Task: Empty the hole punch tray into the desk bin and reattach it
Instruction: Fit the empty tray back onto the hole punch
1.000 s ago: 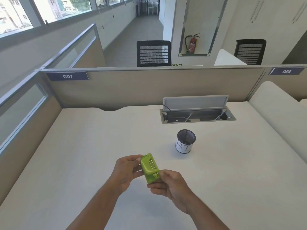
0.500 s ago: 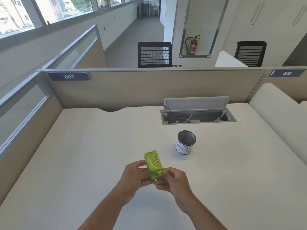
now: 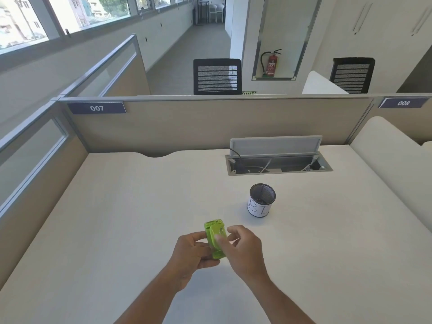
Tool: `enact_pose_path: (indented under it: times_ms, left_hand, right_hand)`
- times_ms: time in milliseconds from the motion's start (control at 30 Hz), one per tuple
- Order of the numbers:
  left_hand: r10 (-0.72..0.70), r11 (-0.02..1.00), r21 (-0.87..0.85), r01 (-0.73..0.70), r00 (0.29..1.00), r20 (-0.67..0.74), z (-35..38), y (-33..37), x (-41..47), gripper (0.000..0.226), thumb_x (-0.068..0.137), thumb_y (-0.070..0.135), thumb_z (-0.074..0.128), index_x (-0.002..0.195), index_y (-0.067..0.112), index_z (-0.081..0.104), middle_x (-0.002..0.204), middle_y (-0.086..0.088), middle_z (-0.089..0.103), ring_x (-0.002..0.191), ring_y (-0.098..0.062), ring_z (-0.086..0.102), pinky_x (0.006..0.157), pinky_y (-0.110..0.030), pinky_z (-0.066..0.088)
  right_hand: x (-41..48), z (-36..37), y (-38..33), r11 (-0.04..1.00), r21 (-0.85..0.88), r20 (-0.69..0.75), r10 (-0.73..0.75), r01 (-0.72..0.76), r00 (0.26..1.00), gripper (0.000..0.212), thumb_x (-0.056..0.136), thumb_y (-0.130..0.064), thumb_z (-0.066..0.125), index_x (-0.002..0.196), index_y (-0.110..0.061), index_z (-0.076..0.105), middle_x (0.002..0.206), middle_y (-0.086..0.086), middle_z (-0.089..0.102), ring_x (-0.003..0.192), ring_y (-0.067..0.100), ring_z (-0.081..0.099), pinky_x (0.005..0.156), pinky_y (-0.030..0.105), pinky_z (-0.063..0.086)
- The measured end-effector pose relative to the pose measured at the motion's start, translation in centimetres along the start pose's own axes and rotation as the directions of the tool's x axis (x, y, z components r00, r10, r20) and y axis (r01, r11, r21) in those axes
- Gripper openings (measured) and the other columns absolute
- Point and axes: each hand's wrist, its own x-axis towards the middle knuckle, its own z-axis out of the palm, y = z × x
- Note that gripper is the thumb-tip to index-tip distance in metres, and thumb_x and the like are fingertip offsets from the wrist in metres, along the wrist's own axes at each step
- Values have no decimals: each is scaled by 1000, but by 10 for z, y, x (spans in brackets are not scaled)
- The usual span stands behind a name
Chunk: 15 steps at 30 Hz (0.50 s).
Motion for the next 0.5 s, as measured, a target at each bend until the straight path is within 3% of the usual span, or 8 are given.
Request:
enact_pose_path:
  times_ms: [133, 333, 433, 500]
  left_hand:
    - [-14, 998, 61, 14, 1000, 4, 0, -10, 3, 41, 87, -5, 72, 121, 14, 82, 108, -26, 85, 101, -39, 83, 91, -48, 68]
    - [-34, 989, 147, 34, 999, -6, -6, -25, 8, 42, 90, -5, 68, 121, 20, 82, 104, -21, 86, 98, -32, 84, 91, -43, 69]
    - [34, 937, 349, -3, 996, -82, -13, -22, 17, 39, 91, 5, 70, 126, 19, 79, 102, -12, 85, 96, -21, 82, 88, -35, 64]
    - [144, 813, 582, -1, 969, -200, -22, -19, 24, 43, 97, 12, 73, 139, 16, 71, 119, -3, 80, 110, -18, 75, 98, -33, 58]
  right_hand:
    - [2, 6, -3, 985, -155, 110, 99, -81, 989, 52, 61, -67, 71, 90, -24, 67, 78, -9, 67, 73, 12, 65, 61, 26, 47]
    - [7, 17, 4, 967, -187, 114, 199, -176, 973, 44, 56, -58, 77, 79, -25, 61, 76, -9, 68, 68, 8, 64, 55, 26, 46]
    - [16, 20, 7, 959, -172, 88, 244, -226, 966, 41, 57, -53, 77, 75, -21, 59, 73, -7, 67, 65, 11, 62, 55, 30, 47]
    - [24, 21, 10, 950, -165, 61, 277, -264, 959, 39, 58, -52, 77, 74, -21, 58, 75, -4, 68, 69, 18, 65, 59, 32, 49]
